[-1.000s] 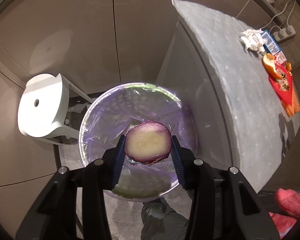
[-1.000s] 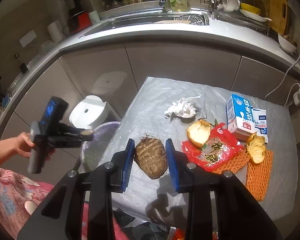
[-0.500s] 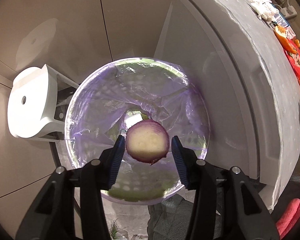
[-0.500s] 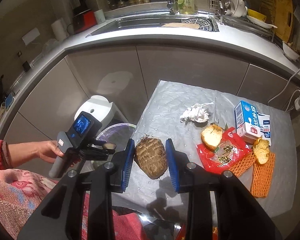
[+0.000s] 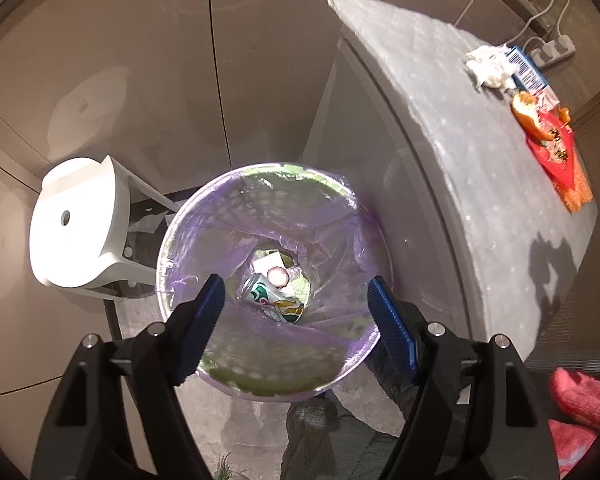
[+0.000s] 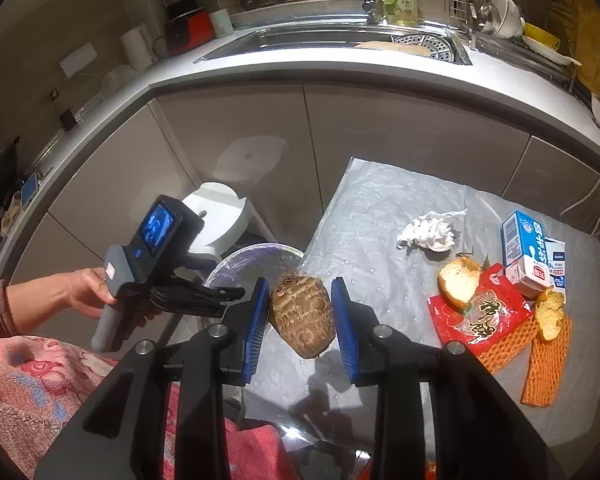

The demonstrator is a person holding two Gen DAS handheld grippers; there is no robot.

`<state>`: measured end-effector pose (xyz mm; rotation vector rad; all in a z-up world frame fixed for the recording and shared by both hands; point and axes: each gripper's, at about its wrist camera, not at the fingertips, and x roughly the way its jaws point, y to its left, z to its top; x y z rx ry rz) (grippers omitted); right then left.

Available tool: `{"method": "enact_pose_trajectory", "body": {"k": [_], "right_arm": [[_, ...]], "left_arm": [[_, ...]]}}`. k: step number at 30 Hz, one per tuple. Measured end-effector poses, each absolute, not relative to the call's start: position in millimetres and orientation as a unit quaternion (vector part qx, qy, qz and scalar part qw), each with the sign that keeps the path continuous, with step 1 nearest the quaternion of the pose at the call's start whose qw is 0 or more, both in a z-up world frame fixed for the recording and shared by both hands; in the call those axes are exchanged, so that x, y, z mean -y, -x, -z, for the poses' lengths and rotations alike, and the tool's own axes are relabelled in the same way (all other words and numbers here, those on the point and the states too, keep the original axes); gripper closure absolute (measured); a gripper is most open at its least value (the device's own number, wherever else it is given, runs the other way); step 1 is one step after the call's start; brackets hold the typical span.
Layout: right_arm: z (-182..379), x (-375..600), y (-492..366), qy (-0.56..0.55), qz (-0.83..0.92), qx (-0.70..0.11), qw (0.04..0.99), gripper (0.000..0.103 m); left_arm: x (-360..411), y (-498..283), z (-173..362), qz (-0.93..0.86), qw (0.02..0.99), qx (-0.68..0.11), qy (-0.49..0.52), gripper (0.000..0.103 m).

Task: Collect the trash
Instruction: 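Move the taro over the bin and open the right tool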

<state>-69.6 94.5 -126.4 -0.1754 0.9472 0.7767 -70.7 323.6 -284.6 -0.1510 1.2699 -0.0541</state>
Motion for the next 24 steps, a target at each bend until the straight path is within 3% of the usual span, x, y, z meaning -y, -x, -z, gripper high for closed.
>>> {"method": "enact_pose_trajectory", "body": {"k": [8,16,24], "right_arm": [[183.5,-165.3,59.5,0.095,-0.416,-0.48,0.767,0.071],[238.8,-247.1,52.8,0.111,-0.455,-0.505,0.725,0.071],[268.7,-278.8,49.2,0.13,-0.445,-0.522,0.716,0.071]], "left_arm": [[-342.0,115.5,187.7,-0.019,0.845,-0.529,0.073,0.011],[-360.6,151.3,135.0,-0.071,0.857,-0.505,0.07,0.008],[-373.0,168.4,123.4,-0.099,0.861,-0.493,0.074,0.008]]}}
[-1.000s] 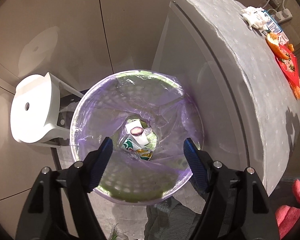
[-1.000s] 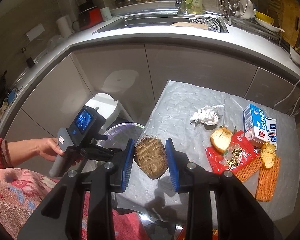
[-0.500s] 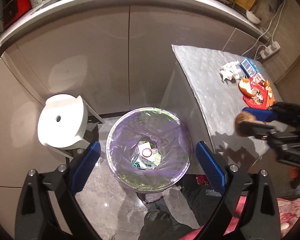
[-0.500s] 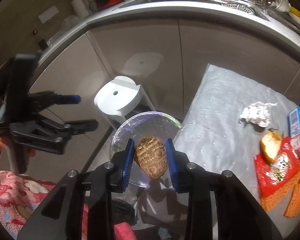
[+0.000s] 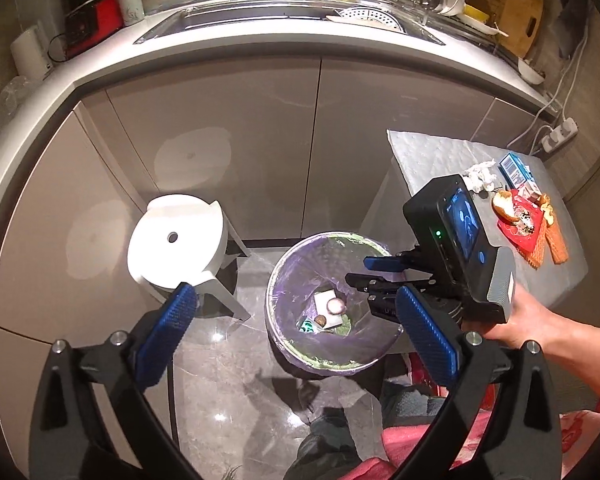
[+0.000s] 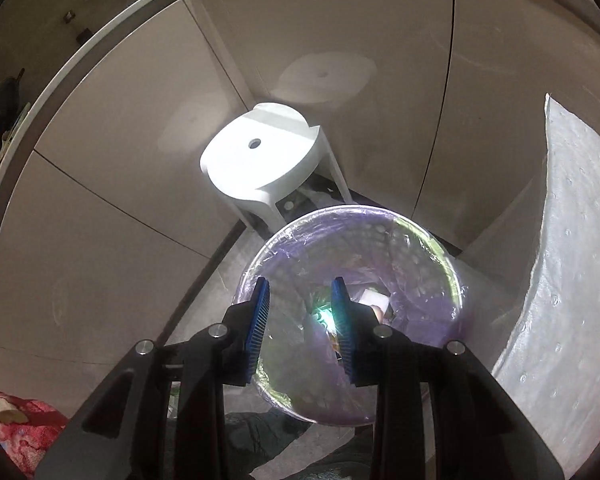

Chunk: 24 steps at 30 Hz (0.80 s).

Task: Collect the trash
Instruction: 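Move the taro over the bin and open the right tool, then grasp the crumpled white tissue with the left tool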

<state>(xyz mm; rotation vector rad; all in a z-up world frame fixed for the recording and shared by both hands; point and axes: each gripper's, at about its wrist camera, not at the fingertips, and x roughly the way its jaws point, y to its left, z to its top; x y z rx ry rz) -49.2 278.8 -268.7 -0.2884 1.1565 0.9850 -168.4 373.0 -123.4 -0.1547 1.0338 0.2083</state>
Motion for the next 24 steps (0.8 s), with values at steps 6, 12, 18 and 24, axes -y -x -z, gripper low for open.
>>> {"method": "enact_pose_trajectory", "body": {"k": [6,12,18,24], "right_arm": [[232.1,-247.0,39.5,0.104,-0.434,-0.507,0.738,0.036],[188.0,-179.4,26.7,0.053,-0.373,-0.486,0.788,0.003],[145.5,-84.1,10.0,-0.043,-0.292,-0.463,0.836,0.002],[115.7,9.0,3.0,-0.07,-0.206,-0.424,0.879,0.002]], "left_arm": [[-368.6,162.9,119.9,-0.091,0.867,-0.485,0.072,0.008],[-342.9,142.2,109.9,-0.055,0.879,-0.472,0.048,0.008],[-302.5,114.4,98.5,-0.013,0.888,-0.46,0.02,0.008],[-250.5,77.9,96.6,0.038,0.891,-0.452,-0.005,0.008]]}}
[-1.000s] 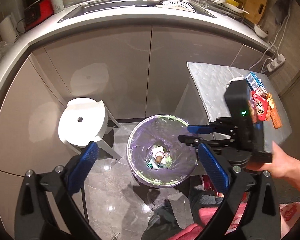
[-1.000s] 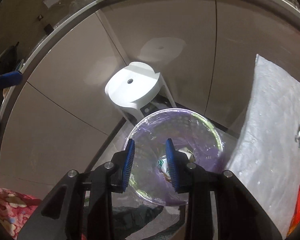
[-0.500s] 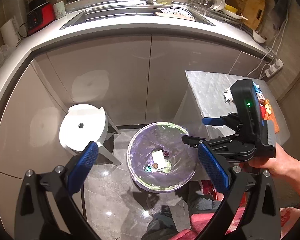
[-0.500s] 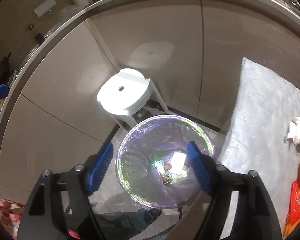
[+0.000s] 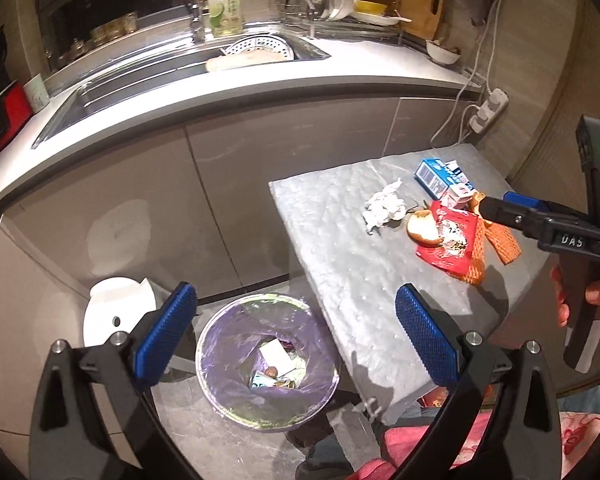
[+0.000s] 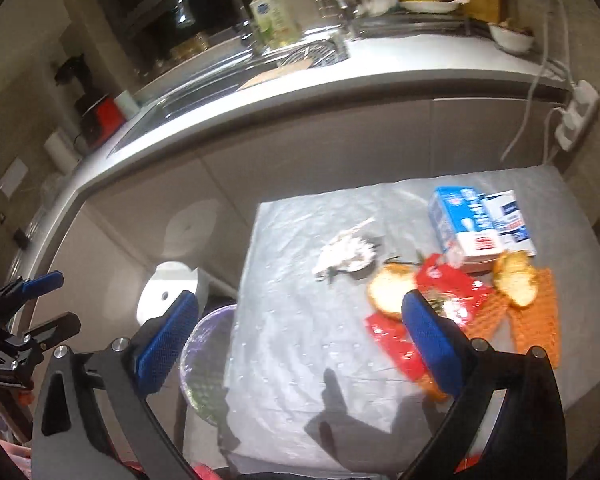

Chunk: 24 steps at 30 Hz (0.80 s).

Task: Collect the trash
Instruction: 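Grasp the crumpled white tissue with the left tool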

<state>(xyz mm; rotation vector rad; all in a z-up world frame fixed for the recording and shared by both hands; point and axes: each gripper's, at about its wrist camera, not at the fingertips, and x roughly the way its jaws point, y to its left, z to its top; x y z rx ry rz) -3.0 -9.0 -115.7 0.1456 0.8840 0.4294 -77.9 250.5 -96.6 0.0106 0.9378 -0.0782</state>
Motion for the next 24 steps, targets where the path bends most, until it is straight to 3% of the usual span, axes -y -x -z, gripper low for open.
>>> {"method": "enact_pose_trajectory", "body": {"k": [9,17,20,24], "right_arm": [[120.7,113.8,-5.3,-0.079,-0.136,-0.432,0.888,0.002],[126.1,179.5,-5.7,-0.074,-0.099,-0.436,0.891,0.002],[131.5,198.5,-11.5,-0.083,-0.087,-0.441,0.889,0.002],[138.0,211.5,-26.0,-0.091,-0.084,-0.448,0.886,0.002]], "left_arm": [[-158.2,-9.3,147.4,0.119,0.88,-0.459,-0.034,0.008],[-124.1,-96.9,209.1,0.128,0.853,-0.506,-0.021,0.009],[-117.5,-114.6,227.9,0.124,0.843,-0.523,-0.026,0.025],[-108.6,-128.5,249.3,0.114,0.825,-0.553,-0.029,0.036]]}}
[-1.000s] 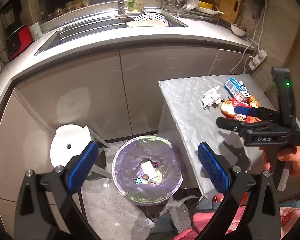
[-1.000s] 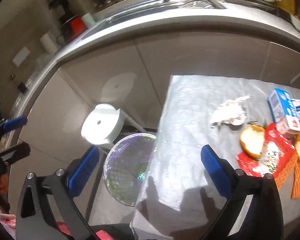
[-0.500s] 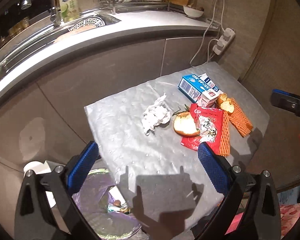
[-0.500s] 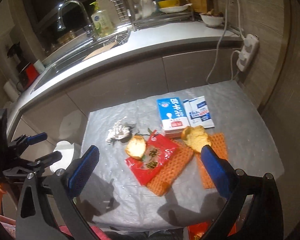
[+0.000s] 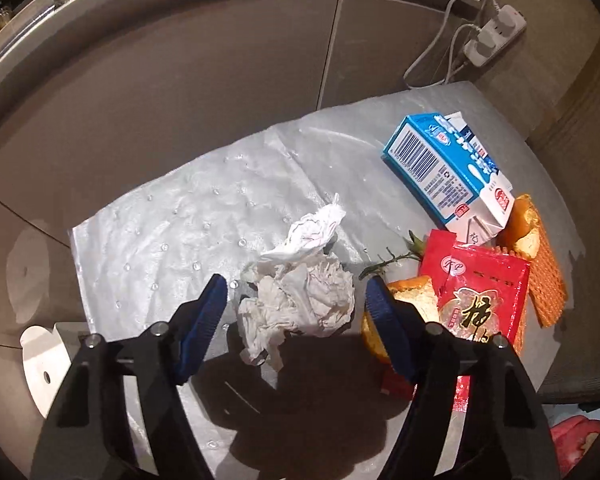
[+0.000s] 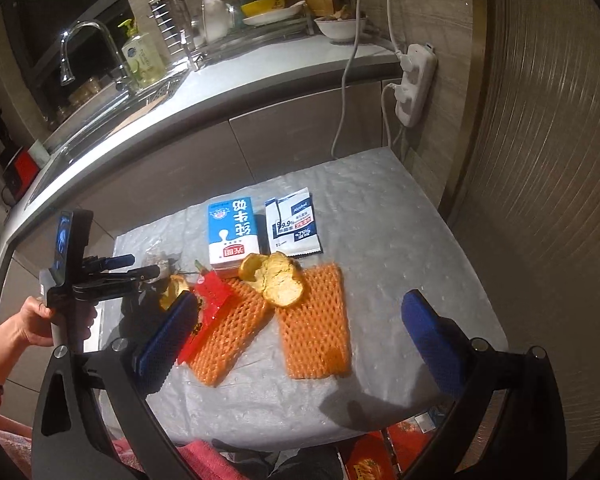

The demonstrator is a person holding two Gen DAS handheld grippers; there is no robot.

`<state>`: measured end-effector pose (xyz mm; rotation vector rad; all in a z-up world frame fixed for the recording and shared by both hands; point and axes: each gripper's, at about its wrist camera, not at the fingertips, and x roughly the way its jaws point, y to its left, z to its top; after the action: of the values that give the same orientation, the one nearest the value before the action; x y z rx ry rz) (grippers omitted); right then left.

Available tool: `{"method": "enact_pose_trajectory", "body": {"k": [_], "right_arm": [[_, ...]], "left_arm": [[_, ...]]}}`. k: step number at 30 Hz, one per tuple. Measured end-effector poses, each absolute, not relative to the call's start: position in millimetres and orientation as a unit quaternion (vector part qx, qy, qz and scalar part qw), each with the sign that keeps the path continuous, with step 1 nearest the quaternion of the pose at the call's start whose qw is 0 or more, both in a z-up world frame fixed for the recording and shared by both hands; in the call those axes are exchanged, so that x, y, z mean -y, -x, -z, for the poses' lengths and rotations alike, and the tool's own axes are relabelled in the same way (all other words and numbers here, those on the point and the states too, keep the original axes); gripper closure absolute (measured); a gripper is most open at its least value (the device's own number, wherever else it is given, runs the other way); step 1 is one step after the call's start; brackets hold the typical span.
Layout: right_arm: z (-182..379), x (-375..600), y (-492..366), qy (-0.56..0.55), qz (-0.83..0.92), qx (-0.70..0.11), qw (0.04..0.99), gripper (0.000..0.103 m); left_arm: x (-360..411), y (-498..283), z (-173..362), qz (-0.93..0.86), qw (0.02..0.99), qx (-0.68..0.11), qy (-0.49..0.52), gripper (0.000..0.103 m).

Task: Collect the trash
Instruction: 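Grasp the crumpled white tissue with the left tool, then drop the tissue into the bin while the right tool grasps the milk carton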

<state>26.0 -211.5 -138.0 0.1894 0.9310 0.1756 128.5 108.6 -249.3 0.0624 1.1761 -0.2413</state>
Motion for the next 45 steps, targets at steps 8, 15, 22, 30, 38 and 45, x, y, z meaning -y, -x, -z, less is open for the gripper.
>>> {"method": "enact_pose_trajectory", "body": {"k": [8,15,22,30,38,45], "right_arm": [[146.6,199.4,-60.0,-0.077,-0.123,-0.459,0.876,0.002],[154.3,179.9,-78.4,-0.065,-0.161,-0.461,0.87,0.002],[180.2,146.0,-108.2,-0.052,-0.198,-0.48,0.853,0.002],[229.6,93.0,-170.5,-0.009,-0.216,-0.53,0.82,0.002],[260.3,71.1,-200.1,-0.002,-0.196,-0.573,0.796,0.002],[266.6,63.4,-197.9,0.014,-0.206,-0.574,0.792,0.032]], "left_arm": [[-102.8,-136.2,259.7,0.097,0.821,-0.562,-0.011,0.068],[-111.5,-130.5,230.7,0.101,0.83,-0.548,0.023,0.075],[-111.9,-84.9,153.4,0.108,0.865,-0.488,0.054,0.075],[-116.9,-26.2,102.9,0.079,0.882,-0.455,0.091,0.075],[-137.4,1.3,93.6,0.035,0.884,-0.452,0.116,0.074],[-144.7,12.7,95.8,0.017,0.881,-0.458,0.121,0.074]]}}
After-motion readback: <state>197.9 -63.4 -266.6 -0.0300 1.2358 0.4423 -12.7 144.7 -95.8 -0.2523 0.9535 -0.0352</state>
